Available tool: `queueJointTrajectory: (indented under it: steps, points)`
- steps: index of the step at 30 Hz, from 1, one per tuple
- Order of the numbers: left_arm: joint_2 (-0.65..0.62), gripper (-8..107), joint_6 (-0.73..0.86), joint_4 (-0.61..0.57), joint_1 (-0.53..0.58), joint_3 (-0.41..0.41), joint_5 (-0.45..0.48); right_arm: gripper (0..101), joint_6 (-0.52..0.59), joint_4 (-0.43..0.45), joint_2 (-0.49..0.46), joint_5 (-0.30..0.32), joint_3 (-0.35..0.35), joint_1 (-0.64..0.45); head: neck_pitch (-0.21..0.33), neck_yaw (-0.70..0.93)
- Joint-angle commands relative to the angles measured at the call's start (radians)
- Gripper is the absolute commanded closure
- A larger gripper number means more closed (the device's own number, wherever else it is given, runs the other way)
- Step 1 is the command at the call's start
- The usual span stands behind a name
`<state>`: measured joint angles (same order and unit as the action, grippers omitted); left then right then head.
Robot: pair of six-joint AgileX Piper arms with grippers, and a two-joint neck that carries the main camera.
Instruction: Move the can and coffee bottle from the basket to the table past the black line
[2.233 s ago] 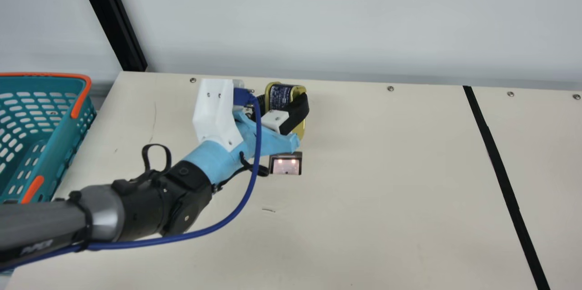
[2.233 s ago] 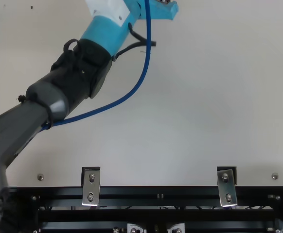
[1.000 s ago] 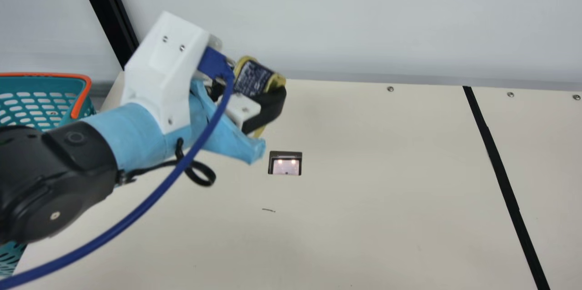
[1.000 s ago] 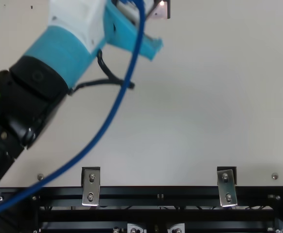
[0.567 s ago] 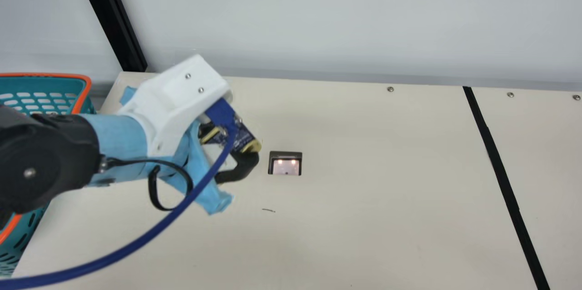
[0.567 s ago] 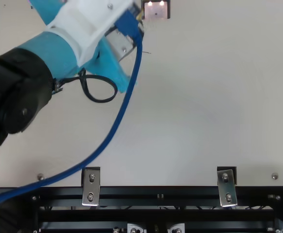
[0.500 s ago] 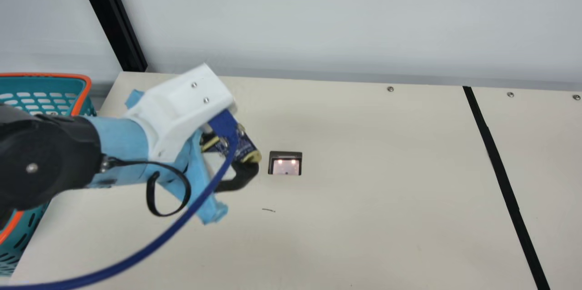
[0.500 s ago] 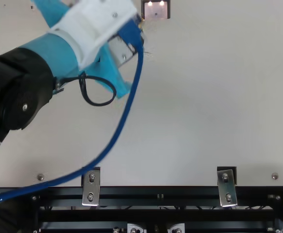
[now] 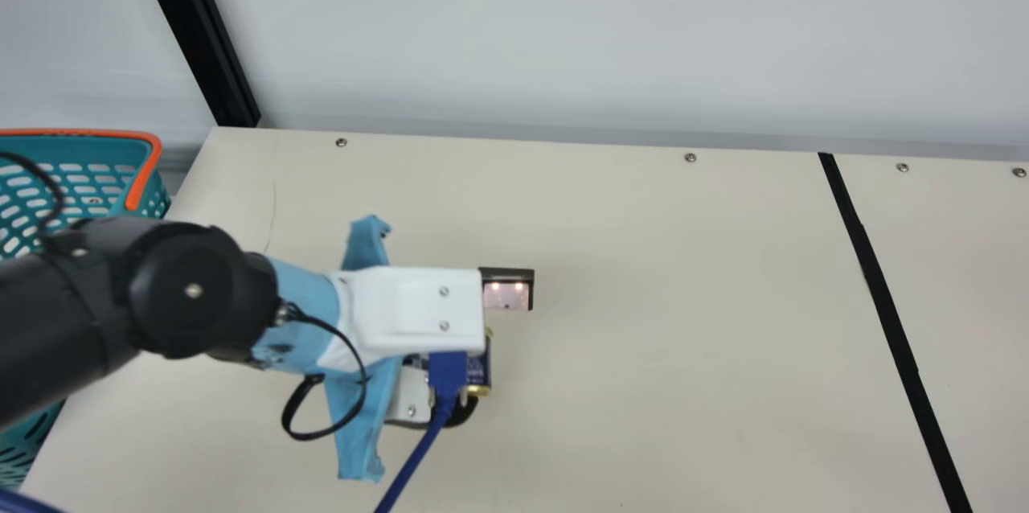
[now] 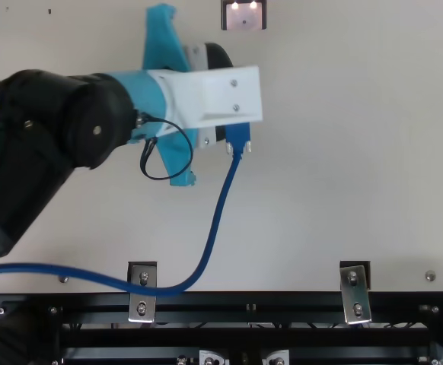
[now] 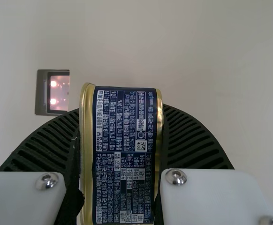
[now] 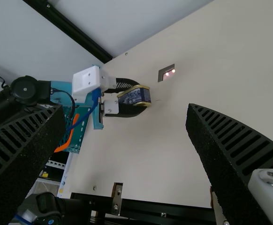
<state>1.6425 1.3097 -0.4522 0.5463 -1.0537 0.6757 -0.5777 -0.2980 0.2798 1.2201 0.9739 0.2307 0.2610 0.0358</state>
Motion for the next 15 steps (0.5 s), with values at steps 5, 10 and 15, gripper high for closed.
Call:
queueJointTrajectory:
  steps: [5,10,15]
  points:
    - [0.071,89,0.064,-0.023,0.042,-0.018,0.007,0,0.000,0.000,0.000,0.000,0.000,0.000,0.011,-0.001]
    - [0.111,89,0.067,-0.033,0.068,-0.031,0.017,0,0.000,0.000,0.000,0.000,0.000,0.000,0.011,-0.001]
    - [0.136,89,0.066,-0.051,0.084,-0.035,0.008,0,0.000,0.000,0.000,0.000,0.000,0.000,0.011,-0.001]
